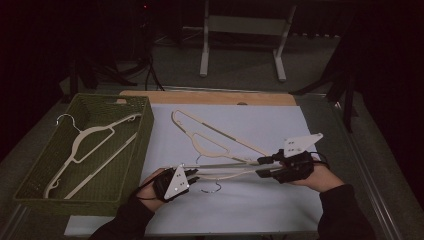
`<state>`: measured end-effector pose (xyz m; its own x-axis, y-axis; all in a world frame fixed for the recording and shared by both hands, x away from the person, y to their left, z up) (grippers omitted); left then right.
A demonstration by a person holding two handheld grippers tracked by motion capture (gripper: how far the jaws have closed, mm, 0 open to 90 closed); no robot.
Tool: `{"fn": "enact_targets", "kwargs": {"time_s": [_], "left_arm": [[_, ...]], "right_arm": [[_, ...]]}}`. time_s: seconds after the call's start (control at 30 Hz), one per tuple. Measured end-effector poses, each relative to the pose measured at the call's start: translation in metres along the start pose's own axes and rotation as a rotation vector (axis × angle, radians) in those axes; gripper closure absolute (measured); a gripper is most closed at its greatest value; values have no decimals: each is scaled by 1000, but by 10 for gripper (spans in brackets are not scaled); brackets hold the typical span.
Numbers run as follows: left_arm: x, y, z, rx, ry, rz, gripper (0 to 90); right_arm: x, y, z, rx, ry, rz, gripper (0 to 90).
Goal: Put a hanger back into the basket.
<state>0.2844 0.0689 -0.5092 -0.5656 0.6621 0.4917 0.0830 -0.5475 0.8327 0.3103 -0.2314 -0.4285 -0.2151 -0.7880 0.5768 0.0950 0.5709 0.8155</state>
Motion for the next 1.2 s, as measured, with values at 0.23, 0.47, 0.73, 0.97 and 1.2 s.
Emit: {"fn": "enact_targets", "kwargs": {"time_s": [0.23,0.47,0.73,0.97,1.2], "left_arm": [[8,15,11,32,58,-18,875],[6,19,18,132,25,-14,879],[18,29,18,233,-28,-32,879],[39,42,20,297,-44,-51,879],[70,57,25,335,-82,-81,879]], "right_arm": [[25,1,-3,-25,-82,-116,551],[22,-8,2,-41,-70,-102,569],[17,-17,5,-76,-53,-116,563],[15,-26,7,-105,-70,-130,513],[10,-35,7,-147,-99,-122,434]]}}
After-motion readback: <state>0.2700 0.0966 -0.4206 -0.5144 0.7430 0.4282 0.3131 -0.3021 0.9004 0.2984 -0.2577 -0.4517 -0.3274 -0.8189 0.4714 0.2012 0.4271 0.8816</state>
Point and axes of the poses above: each handheld gripper's, and its own axes: x roughly backward along the jaws, y roughly out of its top, z roughly to its left, the point moved 5 cm from there along -x, roughly forward along the jaws, and after that the axes turned 7 degrees about x, right-handed, at the moved point
